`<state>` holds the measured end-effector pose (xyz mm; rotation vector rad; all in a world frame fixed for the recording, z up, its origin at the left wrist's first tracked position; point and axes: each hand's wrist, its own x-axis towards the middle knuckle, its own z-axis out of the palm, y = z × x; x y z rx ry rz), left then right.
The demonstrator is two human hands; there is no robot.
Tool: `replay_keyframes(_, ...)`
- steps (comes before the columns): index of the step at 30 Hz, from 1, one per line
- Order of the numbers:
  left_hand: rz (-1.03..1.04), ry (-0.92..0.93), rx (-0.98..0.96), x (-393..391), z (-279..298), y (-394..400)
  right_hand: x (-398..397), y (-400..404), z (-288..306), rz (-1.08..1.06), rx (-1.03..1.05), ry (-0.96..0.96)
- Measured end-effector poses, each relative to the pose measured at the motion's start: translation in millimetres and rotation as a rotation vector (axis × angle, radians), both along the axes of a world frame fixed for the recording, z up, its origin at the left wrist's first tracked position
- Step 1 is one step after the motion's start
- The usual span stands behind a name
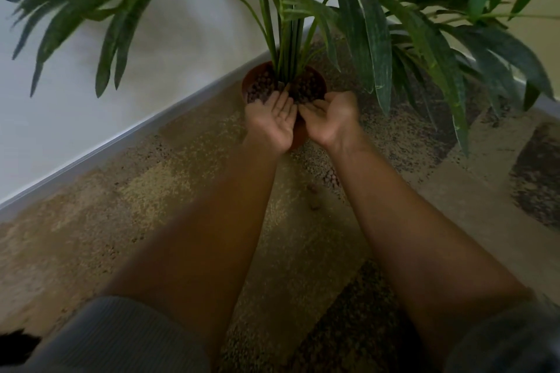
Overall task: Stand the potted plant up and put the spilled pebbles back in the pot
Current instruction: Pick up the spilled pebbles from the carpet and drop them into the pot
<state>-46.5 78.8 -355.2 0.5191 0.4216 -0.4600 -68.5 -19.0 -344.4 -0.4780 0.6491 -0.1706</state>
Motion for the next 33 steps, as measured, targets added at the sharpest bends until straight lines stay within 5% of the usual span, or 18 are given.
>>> replay_keyframes(11,-0.371,0.095,0.483,-27,-56,-6,-43,-34,-69,0.110,-0.298,0.365)
replay_keyframes(16,-0.743,-0.216,0.999,-42,-92,-12,-56,-39,-111,0.191,-0.621,0.573)
replay_keyframes(22,-1.027,-0.655,1.353,-60,-111,-18,-74,-49,-134,0.580,-1.526,0.670)
replay_keyframes(26,-1.107,-0.953,1.663,-63,-121,-25,-77,-49,-137,0.848,-1.930,0.634)
replay_keyframes(33,-1.150,-1.168,1.806,-63,-131,-29,-78,-53,-145,1.116,-2.117,0.551)
